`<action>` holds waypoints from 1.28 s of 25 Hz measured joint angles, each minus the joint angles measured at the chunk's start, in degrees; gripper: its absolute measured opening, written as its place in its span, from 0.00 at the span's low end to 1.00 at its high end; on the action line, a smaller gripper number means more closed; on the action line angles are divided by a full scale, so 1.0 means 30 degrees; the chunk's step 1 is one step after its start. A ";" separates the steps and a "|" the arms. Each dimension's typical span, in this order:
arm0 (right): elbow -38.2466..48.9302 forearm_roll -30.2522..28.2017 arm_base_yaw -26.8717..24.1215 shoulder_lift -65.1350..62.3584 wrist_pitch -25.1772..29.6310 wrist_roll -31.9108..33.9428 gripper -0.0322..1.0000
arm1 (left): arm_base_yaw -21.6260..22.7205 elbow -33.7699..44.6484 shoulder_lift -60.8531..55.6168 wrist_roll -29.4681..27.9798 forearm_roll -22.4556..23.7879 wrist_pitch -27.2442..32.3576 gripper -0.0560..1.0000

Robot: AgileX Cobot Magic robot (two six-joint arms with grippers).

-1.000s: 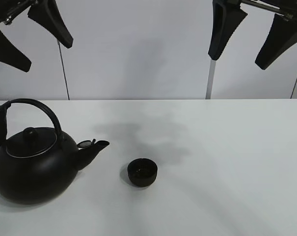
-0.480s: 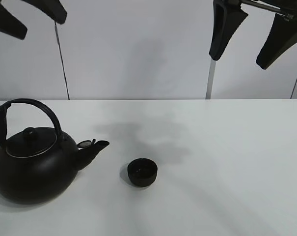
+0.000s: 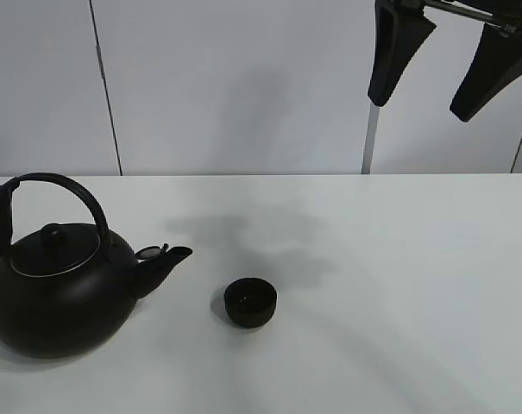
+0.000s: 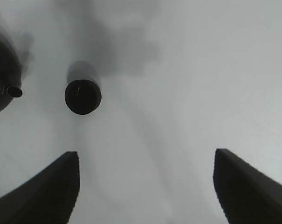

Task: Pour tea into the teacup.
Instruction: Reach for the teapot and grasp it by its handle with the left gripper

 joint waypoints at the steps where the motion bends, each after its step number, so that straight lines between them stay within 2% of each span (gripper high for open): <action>1: 0.0000 0.0000 0.0000 0.0000 0.0000 0.0000 0.56 | 0.0000 0.0120 -0.0347 0.0041 0.0000 0.0031 0.62; 13: 0.0000 -0.0006 0.0000 0.0000 -0.0022 0.0000 0.56 | 0.0000 0.3124 -0.2231 0.0419 0.0000 0.0685 0.62; 22: 0.0000 -0.0022 0.0000 0.0000 -0.0022 0.0000 0.56 | 0.0000 0.8286 -0.3441 0.1855 -0.0044 -0.3896 0.62; 32: 0.0000 -0.0022 0.0000 0.0000 -0.0022 0.0000 0.56 | 0.0000 1.1956 -0.3450 0.2764 -0.0256 -0.9073 0.62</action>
